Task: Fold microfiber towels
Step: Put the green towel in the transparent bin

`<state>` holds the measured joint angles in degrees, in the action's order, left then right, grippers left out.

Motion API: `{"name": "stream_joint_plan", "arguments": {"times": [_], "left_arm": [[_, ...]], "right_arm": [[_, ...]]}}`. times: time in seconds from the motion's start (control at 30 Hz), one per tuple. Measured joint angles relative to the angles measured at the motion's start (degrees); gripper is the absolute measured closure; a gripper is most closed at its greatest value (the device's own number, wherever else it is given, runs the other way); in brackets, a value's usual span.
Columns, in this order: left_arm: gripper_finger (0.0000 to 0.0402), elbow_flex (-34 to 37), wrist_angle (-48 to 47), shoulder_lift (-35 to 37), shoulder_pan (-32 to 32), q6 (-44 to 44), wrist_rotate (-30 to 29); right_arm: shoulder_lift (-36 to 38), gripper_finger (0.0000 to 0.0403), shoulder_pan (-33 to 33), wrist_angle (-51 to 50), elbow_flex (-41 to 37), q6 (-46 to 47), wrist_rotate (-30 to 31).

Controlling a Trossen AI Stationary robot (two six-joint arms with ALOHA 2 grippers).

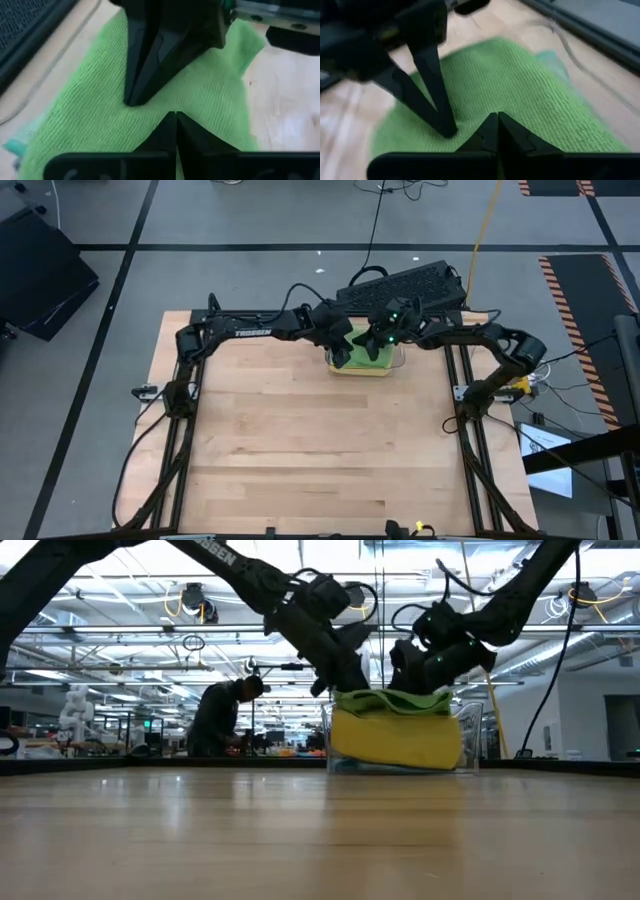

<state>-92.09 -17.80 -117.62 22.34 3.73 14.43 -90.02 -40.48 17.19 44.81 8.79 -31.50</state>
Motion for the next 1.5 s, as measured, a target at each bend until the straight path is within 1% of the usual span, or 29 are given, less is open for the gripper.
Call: {"name": "stream_joint_plan", "arguments": {"times": [0.13, 0.3, 0.4, 0.53, 0.63, 0.7, 0.77, 0.83, 0.87, 0.93, 1.03, 1.13, 1.27, 1.37, 1.5], "left_arm": [[0.0398, 0.0, -1.5, -1.5, 0.1, -0.1, 0.0], [0.0383, 0.0, -1.0, -1.4, 0.4, -0.4, -0.1], [0.038, 0.0, -1.6, -0.4, 1.2, 0.0, 0.4], [0.0394, -0.1, -1.3, 3.9, 1.9, 1.6, 0.5], [0.0397, -0.1, -0.3, 6.0, 1.6, 2.4, 1.0], [0.0391, -0.1, 1.0, 6.2, 0.8, 2.4, 1.2], [0.0383, 0.0, 1.9, 5.6, 0.0, 2.4, 3.1], [0.0379, -0.2, 2.5, 4.0, -1.1, 1.5, 4.4], [0.0379, -0.1, 1.2, 3.0, -1.5, 1.2, 4.9], [0.0381, 0.0, -0.2, 1.0, -2.3, 0.9, 5.0], [0.0392, 0.1, -1.5, -0.6, -2.6, 0.9, 4.8], [0.0398, 0.0, -1.7, -1.2, -2.6, 0.7, 2.7], [0.0386, 0.0, -1.8, -1.4, -2.1, -0.8, -1.2], [0.0382, 0.0, -1.7, -1.4, -1.3, -1.5, -1.2], [0.0395, 0.0, -1.7, -1.2, -0.3, -1.4, -0.6]], "right_arm": [[-1.6, 0.04, 0.0, 0.5, -2.1, -2.2, 2.6], [-2.7, 0.0402, 0.0, 4.2, -3.7, -2.6, 2.9], [-2.0, 0.0402, 0.0, 6.3, -3.8, -2.2, 3.0], [2.8, 0.0402, -0.9, 7.7, -3.8, 1.2, 2.7], [7.7, 0.0402, -1.3, 4.3, -3.8, 5.2, -0.1], [11.0, 0.0402, -0.5, 0.7, -3.8, 6.6, -0.3], [13.6, 0.0402, 0.8, -1.4, -4.7, 6.3, -0.1], [14.7, 0.0402, 2.2, -1.4, -6.5, 5.9, 0.0], [14.9, 0.0402, 2.8, -1.4, -7.6, 5.9, 0.2], [14.8, 0.0402, 4.0, -1.6, -9.6, 6.4, 2.0], [14.8, 0.0403, 4.8, -1.3, -12.4, 6.4, 6.4], [14.8, 0.0403, 4.8, -1.1, -14.1, 6.1, 8.9], [14.8, 0.0403, 4.5, -1.1, -15.6, 5.2, 9.7], [14.8, 0.0403, 4.5, -1.0, -15.8, 5.1, 10.6], [14.8, 0.0403, 4.5, 2.3, -15.8, 5.6, 10.4]]}}
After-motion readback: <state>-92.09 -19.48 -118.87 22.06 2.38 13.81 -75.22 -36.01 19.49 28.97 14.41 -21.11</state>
